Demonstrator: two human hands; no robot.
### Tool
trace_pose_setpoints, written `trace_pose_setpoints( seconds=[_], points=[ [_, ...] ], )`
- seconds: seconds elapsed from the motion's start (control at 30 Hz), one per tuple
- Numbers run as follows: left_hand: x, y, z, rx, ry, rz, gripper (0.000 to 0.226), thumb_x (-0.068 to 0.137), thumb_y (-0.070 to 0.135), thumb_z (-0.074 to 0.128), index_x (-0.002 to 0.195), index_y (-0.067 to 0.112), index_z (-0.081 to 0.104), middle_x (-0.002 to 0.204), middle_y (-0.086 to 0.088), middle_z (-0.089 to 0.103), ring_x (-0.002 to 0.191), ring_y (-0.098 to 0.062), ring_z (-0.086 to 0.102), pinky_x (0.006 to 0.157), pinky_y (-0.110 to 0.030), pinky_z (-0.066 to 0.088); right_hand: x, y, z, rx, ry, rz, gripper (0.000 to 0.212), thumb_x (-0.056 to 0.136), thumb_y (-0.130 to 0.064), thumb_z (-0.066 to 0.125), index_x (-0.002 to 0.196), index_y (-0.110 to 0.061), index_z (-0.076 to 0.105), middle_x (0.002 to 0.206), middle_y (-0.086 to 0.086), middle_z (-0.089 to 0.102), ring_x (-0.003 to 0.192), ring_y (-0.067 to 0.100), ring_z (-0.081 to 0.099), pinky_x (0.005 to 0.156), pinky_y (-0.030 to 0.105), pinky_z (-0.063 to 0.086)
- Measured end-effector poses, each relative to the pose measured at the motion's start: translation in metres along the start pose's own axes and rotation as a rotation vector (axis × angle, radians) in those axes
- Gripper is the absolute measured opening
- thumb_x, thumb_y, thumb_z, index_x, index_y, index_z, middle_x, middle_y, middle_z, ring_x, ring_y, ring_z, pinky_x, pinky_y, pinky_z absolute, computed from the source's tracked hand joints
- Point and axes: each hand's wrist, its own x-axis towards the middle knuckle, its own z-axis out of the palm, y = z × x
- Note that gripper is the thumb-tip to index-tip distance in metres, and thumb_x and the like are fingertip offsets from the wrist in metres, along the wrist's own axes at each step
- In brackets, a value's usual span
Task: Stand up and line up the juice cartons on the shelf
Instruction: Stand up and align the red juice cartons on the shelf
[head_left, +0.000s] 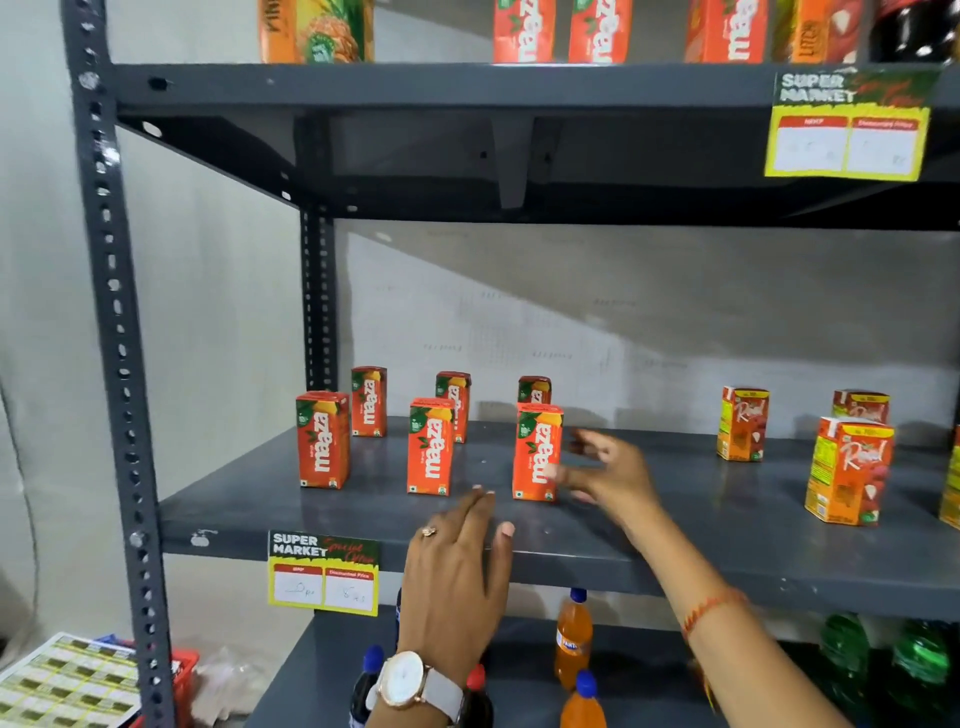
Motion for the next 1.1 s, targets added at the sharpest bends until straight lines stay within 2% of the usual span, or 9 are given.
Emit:
trace_pose_setpoints(
  seconds=[0.07,0.13,0.23,0.33,0.4,0.5,0.6,0.73,1.1],
  points=[
    [0.012,-0.011,-0.025,-0.118,0.126,-0.087,0.038,0.091,0.033,0.045,0.117,0.011,0.061,0.121,-0.006,0.062,0.108,-0.022,0.058,0.09,-0.025,0.04,-0.025,-0.005,0.009,-0.204,0.225,-0.307,0.042,0.073,-0.012,0.075,0.114,-0.013,0.065,0.105,0.0,0.069,0.097,0.012,0.065,0.078,0.018,0.052],
    [0.029,-0.037,-0.054,-0.113,0.309,-0.185,0.035,0.088,0.026,0.054,0.116,0.005,0.06,0.116,-0.014,0.062,0.106,-0.03,0.058,0.089,-0.031,0.042,-0.05,-0.021,0.033,-0.19,0.187,-0.449,0.028,0.074,-0.016,0.074,0.102,-0.019,0.07,0.088,-0.009,0.069,0.082,-0.003,0.066,0.076,0.01,0.052],
    [0.056,-0.083,-0.086,-0.042,0.263,-0.445,0.058,0.08,0.025,0.067,0.128,0.0,0.047,0.126,-0.022,0.054,0.116,-0.038,0.048,0.095,-0.04,0.039,-0.061,-0.038,0.084,-0.187,-0.064,-0.298,0.054,0.07,-0.023,0.078,0.12,-0.019,0.06,0.098,-0.015,0.06,0.092,-0.001,0.06,0.085,0.017,0.048],
    [0.072,-0.113,-0.093,0.119,0.036,-0.571,0.085,0.07,0.048,0.071,0.133,0.001,0.038,0.124,-0.024,0.056,0.114,-0.038,0.052,0.092,-0.043,0.042,-0.046,-0.038,0.128,-0.327,-0.082,-0.119,0.081,0.065,-0.034,0.081,0.131,-0.013,0.04,0.113,-0.002,0.06,0.107,0.018,0.059,0.079,0.022,0.04],
    [0.078,-0.121,-0.088,0.198,-0.078,-0.621,0.084,0.065,0.061,0.067,0.126,0.008,0.043,0.116,-0.019,0.062,0.106,-0.035,0.058,0.089,-0.042,0.045,-0.036,-0.035,0.146,-0.364,-0.024,-0.007,0.08,0.063,-0.039,0.081,0.125,-0.01,0.038,0.118,0.007,0.061,0.107,0.026,0.061,0.075,0.026,0.042],
    [0.082,-0.131,-0.079,0.267,-0.189,-0.643,0.064,0.067,0.067,0.056,0.107,0.017,0.054,0.105,-0.011,0.068,0.095,-0.031,0.063,0.087,-0.041,0.046,-0.025,-0.033,0.161,-0.315,0.073,0.065,0.073,0.063,-0.034,0.082,0.117,-0.006,0.041,0.117,0.011,0.061,0.099,0.025,0.061,0.071,0.027,0.042],
    [0.081,-0.138,-0.073,0.307,-0.192,-0.612,0.056,0.07,0.067,0.052,0.1,0.02,0.061,0.099,-0.01,0.07,0.089,-0.031,0.064,0.083,-0.04,0.048,-0.019,-0.029,0.166,-0.346,0.144,0.068,0.061,0.066,-0.029,0.081,0.112,-0.006,0.049,0.116,0.012,0.064,0.1,0.027,0.063,0.074,0.029,0.046],
    [0.082,-0.138,-0.074,0.294,-0.201,-0.589,0.055,0.072,0.065,0.055,0.103,0.021,0.062,0.103,-0.01,0.069,0.093,-0.03,0.063,0.085,-0.038,0.043,-0.011,-0.022,0.169,-0.403,0.165,0.07,0.054,0.067,-0.029,0.08,0.111,-0.007,0.059,0.115,0.012,0.067,0.102,0.029,0.065,0.076,0.029,0.048],
    [0.081,-0.14,-0.075,0.305,-0.213,-0.569,0.057,0.073,0.067,0.056,0.104,0.019,0.062,0.103,-0.011,0.068,0.093,-0.031,0.062,0.083,-0.037,0.041,-0.012,-0.021,0.169,-0.462,0.172,0.087,0.056,0.069,-0.034,0.078,0.114,-0.008,0.057,0.118,0.011,0.066,0.106,0.027,0.063,0.083,0.032,0.05]
  ],
)
